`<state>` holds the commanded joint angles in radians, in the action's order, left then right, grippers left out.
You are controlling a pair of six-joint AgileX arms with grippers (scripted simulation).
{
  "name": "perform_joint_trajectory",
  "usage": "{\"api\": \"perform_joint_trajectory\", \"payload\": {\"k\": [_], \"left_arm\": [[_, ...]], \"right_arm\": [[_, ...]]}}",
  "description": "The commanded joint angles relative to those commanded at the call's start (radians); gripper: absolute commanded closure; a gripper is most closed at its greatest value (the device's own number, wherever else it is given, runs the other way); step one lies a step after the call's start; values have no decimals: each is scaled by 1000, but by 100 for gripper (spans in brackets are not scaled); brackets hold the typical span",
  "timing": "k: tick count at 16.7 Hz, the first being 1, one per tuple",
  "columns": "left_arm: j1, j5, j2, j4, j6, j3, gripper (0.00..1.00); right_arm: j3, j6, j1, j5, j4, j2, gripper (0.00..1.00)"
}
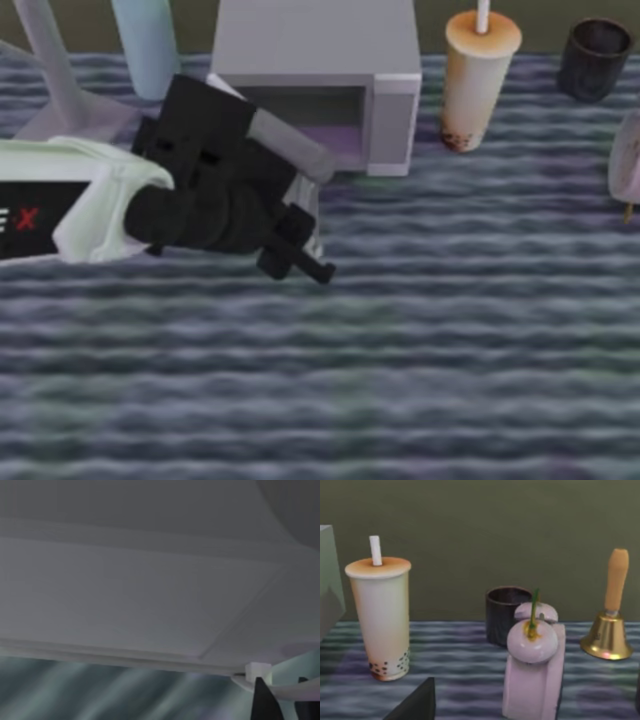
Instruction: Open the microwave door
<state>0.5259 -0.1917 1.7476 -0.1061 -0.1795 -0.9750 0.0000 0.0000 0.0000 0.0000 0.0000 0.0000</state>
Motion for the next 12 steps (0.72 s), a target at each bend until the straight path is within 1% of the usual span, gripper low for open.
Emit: {"api": "perform_joint_trajectory", "payload": {"k": [4, 12], "left_arm": [[-19, -23, -9, -6, -36, 10, 100], [-19, -23, -9, -6, -36, 10, 100]], "right_arm": [[0, 0, 0, 0, 0, 0, 0], [0, 0, 0, 0, 0, 0, 0]]}}
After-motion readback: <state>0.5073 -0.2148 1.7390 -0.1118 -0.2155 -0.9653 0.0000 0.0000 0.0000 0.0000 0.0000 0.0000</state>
